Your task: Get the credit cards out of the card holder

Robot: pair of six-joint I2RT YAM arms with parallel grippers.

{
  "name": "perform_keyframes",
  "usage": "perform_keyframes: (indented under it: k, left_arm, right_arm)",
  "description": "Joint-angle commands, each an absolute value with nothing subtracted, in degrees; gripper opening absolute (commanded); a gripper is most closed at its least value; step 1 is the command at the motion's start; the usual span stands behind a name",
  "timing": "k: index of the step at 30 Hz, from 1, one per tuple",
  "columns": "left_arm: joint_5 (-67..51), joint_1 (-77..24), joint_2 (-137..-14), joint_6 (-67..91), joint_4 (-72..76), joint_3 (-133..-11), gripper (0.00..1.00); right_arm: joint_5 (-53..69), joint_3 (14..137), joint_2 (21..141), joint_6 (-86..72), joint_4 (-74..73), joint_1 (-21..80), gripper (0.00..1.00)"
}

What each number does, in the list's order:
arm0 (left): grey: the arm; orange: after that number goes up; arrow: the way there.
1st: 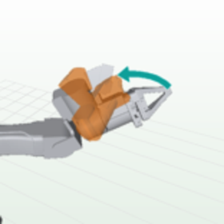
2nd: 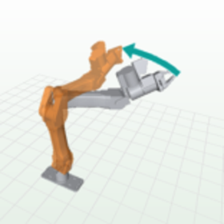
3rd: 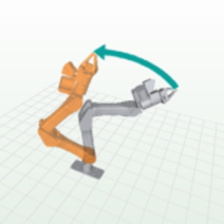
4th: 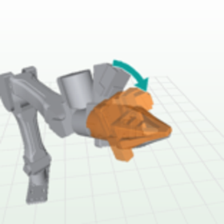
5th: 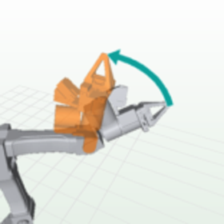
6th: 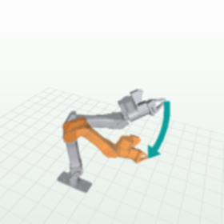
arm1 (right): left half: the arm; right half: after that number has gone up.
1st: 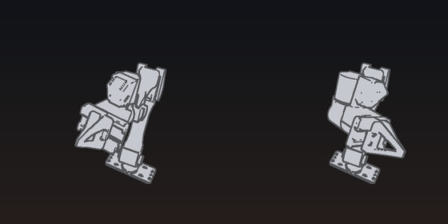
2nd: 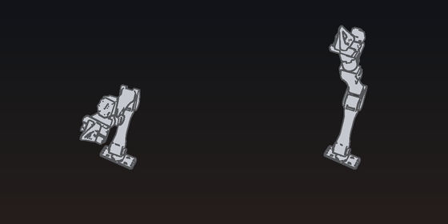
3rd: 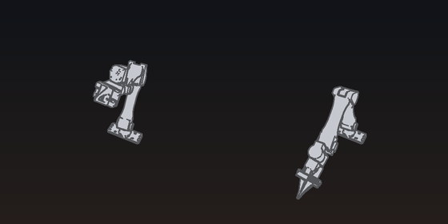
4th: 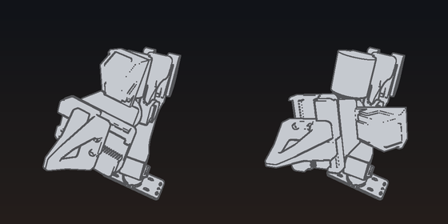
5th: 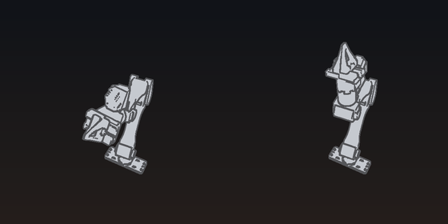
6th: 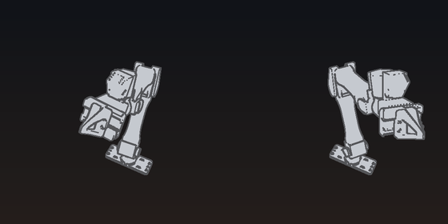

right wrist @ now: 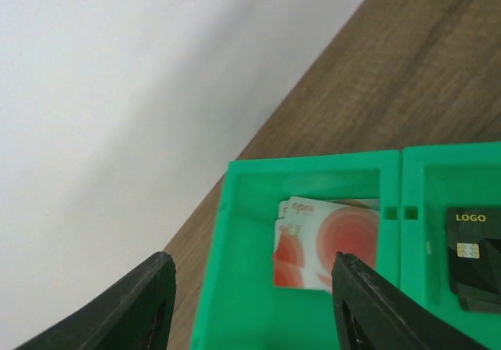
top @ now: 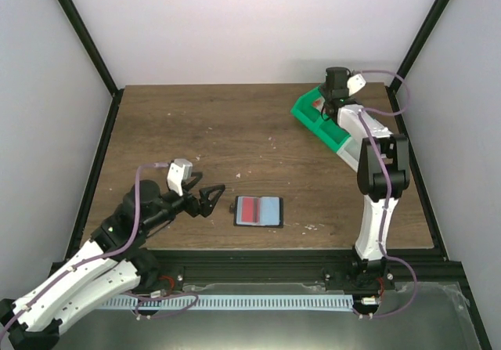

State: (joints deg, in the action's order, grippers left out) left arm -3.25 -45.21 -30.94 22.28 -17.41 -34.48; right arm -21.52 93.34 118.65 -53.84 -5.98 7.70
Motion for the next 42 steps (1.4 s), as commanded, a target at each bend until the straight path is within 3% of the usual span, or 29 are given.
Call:
perform_keyframes:
  k: [1,8,15,23,32,42]
  left_arm:
    - [-2.13,-44.87,-31.51,22.32,-17.78,-34.04,1.00]
    - [-2.49,-44.74,-36.05,24.18,-17.89,-34.31,0.96]
    - [-5.58,-44.62,-41.39,31.16,-16.19,-34.09,0.87]
    - [-13.04,-44.39,-46.91,39.32,-3.64,-26.31,0.83]
    - [-16.43,-44.41,-51.43,45.15,8.03,-22.08,0.83]
    - [-20.52,-44.31,-58.83,49.05,20.66,-18.65,0.87]
  right_arm:
    - [-14.27,93.79,110.26,-47.47,-12.45,7.38,0.57]
    - [7.52,80.77,96.26,-40.57,-17.40,8.79,0.57]
    - [13.31,56.63,76.10,-40.27,-14.36,15.88,0.51]
    - [16.33,39.94,61.09,-43.20,-13.57,25.42,0.50]
    - [22.32,28.73,56.43,-43.51,-9.73,28.86,0.46]
    - [24.63,23.64,60.08,-44.82,-3.38,31.15,0.43]
